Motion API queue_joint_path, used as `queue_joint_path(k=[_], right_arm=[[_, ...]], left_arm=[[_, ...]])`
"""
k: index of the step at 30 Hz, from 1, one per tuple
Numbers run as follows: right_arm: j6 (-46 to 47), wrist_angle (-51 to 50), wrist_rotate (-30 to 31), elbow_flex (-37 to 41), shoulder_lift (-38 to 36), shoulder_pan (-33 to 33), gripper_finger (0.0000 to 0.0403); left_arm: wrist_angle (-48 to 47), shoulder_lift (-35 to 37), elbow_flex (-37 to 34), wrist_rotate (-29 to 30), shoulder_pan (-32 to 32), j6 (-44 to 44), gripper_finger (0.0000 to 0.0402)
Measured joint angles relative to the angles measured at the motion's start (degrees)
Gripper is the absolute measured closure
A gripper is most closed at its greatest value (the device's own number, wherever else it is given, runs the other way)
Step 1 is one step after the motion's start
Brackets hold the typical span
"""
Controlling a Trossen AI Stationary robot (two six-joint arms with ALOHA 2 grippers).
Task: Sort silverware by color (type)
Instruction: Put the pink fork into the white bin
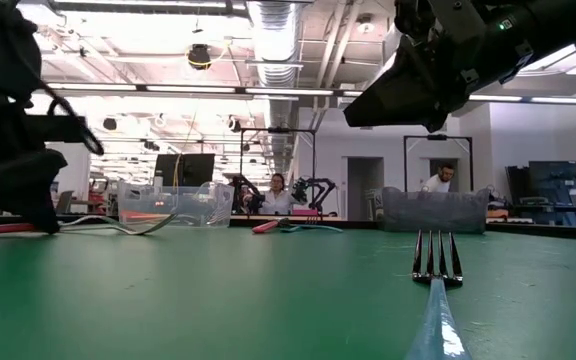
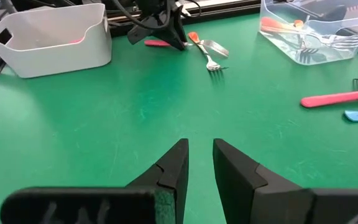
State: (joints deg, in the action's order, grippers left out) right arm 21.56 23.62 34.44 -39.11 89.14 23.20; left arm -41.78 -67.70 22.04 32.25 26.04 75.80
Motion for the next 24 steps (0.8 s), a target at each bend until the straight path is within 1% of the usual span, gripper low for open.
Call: queue_joint_path(k=[1,2,4,6,10,13,16,18,21,24], right_arm=[[0.0,0.05,0.0,0.0,0.0,0.0,0.0303],[0.0,0.19,-0.04,0.0,0.0,0.0,0.0303],[0.79,1.24,-0.04,0.0,0.0,0.0,0.0303],[3.86,3.25,-0.24,0.0,0.5,0.0,0.0303],[5.86,7.69,-4.22,0.0,1.43,-0.92,0.0303],[5.88,11.3,-7.26,-0.04,2.88,-1.95,0.0303],[6.01,16.6,-7.44,0.0,5.71,-2.8,0.0303],[6.05,18.8,-8.25,-0.59,7.61,-3.18,0.0303],[5.59,19.12,-11.39,-2.64,10.61,-3.85,0.0303],[4.95,19.42,-13.63,-5.37,13.52,-3.85,0.0303]], left_arm=[[2.06,0.0,0.0,0.09,0.0,-2.29,0.0371],[4.68,0.0,0.0,0.06,0.0,-4.4,0.0374],[9.38,0.0,0.02,-0.2,0.02,-9.39,0.0374],[15.49,-0.02,0.0,-0.66,0.25,-15.98,0.037],[29.43,-0.02,0.02,0.89,1.26,-28.68,0.0352],[39.57,-0.02,0.02,1.85,2.2,-38.47,0.0357],[47.03,-0.02,0.02,1.89,3.03,-46.54,0.0369],[50.46,-0.02,0.02,1.42,3.51,-50.59,0.037],[53.05,-0.02,0.02,1.4,4.41,-53.38,0.0365],[52.43,-0.02,0.5,1.41,5.83,-55.64,0.0359]])
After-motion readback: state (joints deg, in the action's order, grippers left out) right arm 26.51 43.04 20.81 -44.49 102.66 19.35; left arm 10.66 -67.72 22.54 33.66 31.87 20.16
